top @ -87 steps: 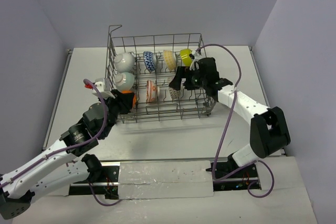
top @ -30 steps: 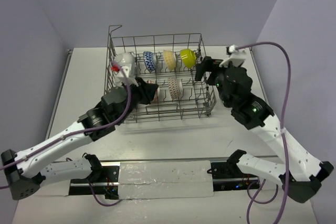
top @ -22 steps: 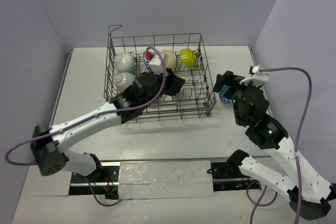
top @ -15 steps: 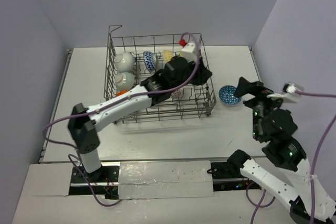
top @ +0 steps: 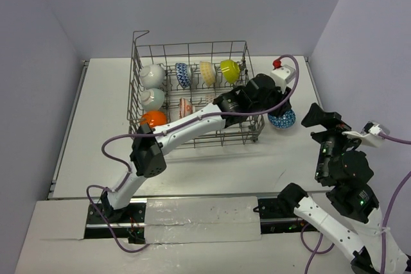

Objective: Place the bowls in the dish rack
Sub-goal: Pick up the bowl from the center of the board.

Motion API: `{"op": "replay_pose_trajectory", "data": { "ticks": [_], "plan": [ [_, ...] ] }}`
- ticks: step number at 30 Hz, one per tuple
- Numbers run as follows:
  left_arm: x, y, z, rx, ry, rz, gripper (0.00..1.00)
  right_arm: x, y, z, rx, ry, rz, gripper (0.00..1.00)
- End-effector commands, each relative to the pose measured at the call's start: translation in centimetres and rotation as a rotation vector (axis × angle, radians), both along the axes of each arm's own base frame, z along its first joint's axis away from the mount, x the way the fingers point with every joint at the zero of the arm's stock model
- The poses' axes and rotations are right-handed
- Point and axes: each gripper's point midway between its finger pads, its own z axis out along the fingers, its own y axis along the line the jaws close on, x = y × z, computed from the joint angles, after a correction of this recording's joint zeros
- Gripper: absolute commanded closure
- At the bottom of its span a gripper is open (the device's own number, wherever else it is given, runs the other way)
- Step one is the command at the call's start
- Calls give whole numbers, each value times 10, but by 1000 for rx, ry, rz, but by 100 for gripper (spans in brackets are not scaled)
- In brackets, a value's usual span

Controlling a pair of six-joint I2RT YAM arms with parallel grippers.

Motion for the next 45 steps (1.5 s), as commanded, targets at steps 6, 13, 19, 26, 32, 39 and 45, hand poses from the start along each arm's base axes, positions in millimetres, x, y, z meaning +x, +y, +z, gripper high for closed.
{"op": "replay_pose_trajectory", "data": {
  "ticks": [6,13,19,26,32,39,45],
  "plan": [
    [-4,-24,-24,70,-101,-70,59,-12,-19,-1,55,-43,-76,0],
    [0,-38,-56,127,-155,-46,56,-15,-20,-2,68,-54,-71,0],
    [7,-48,-82,152,-191,-30,52,-19,-23,-3,85,-71,-61,0],
    [16,-56,-107,168,-210,-15,48,-19,-19,-4,90,-76,-31,0],
    [22,-58,-125,191,-226,-1,46,-20,-18,-3,99,-85,-11,0],
    [24,-59,-150,223,-225,-1,44,-20,-15,0,98,-100,21,0],
    [28,-59,-169,250,-227,9,41,-17,-10,0,84,-94,41,0]
  ]
}}
